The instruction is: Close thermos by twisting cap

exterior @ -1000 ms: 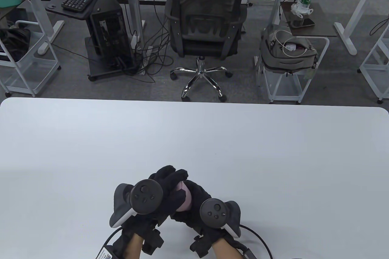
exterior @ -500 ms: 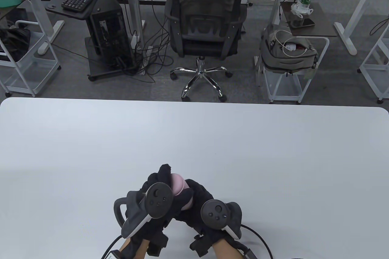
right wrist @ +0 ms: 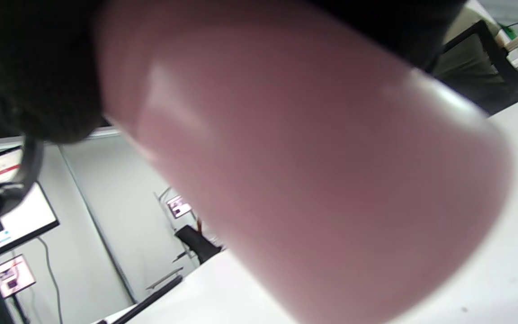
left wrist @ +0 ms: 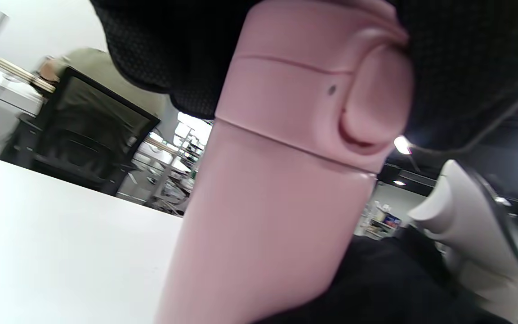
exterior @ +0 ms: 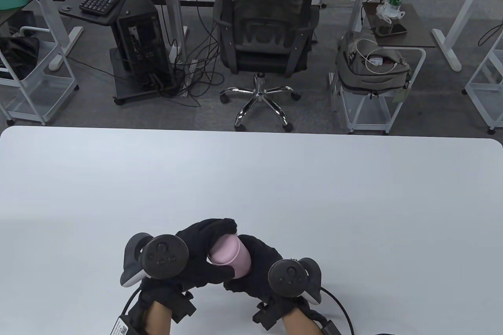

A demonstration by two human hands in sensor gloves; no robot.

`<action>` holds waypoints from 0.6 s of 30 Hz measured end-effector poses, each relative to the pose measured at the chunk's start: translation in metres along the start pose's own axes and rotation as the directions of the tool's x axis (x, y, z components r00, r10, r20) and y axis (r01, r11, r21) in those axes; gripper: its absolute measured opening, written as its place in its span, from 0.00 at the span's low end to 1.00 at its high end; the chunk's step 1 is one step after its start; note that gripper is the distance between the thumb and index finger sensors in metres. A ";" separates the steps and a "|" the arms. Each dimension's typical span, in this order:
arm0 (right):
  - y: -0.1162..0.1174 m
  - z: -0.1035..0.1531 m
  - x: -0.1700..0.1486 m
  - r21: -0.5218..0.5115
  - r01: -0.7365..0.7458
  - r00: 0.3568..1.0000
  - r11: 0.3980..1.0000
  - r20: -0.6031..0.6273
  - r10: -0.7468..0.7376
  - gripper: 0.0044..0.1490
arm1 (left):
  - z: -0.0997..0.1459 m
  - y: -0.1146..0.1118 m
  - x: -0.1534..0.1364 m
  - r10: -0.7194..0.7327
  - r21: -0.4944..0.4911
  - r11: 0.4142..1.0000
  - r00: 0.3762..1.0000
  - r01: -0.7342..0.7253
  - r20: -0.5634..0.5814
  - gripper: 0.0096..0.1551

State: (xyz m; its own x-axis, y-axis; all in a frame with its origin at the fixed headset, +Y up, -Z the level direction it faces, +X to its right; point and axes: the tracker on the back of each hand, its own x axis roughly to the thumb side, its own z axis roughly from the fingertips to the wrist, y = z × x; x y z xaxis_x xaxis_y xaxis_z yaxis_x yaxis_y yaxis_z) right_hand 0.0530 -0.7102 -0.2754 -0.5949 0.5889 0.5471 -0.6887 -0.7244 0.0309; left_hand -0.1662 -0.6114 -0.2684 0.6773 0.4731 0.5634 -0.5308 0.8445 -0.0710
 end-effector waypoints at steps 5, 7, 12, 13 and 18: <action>-0.001 0.001 -0.002 0.026 0.018 0.999 1.000 0.029 -0.019 0.72 | -0.001 0.000 -0.001 0.014 -0.041 0.999 0.998 -0.012 0.054 0.55; -0.001 0.001 -0.002 0.037 0.021 0.999 0.999 0.043 -0.022 0.72 | 0.000 0.001 -0.002 0.032 -0.046 0.999 0.997 -0.029 0.067 0.55; 0.000 0.001 -0.003 0.042 0.041 0.998 0.998 0.040 -0.042 0.73 | 0.000 0.001 -0.003 0.030 -0.051 0.998 0.998 -0.027 0.062 0.54; 0.000 0.000 -0.004 0.035 0.051 0.998 0.998 0.034 -0.052 0.73 | 0.000 0.001 -0.002 0.022 -0.049 0.999 0.998 -0.020 0.055 0.54; -0.006 0.000 -0.010 -0.004 0.137 0.990 0.991 -0.039 -0.137 0.72 | 0.002 0.000 -0.002 0.036 0.055 0.998 0.999 -0.035 -0.023 0.58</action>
State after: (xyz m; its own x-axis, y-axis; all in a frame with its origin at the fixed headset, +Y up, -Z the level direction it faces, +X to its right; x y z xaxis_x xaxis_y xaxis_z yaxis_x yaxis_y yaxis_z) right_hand 0.0629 -0.7116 -0.2805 -0.5104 0.6961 0.5050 -0.7652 -0.6356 0.1026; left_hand -0.1681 -0.6131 -0.2681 0.6693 0.5091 0.5412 -0.5813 0.8124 -0.0452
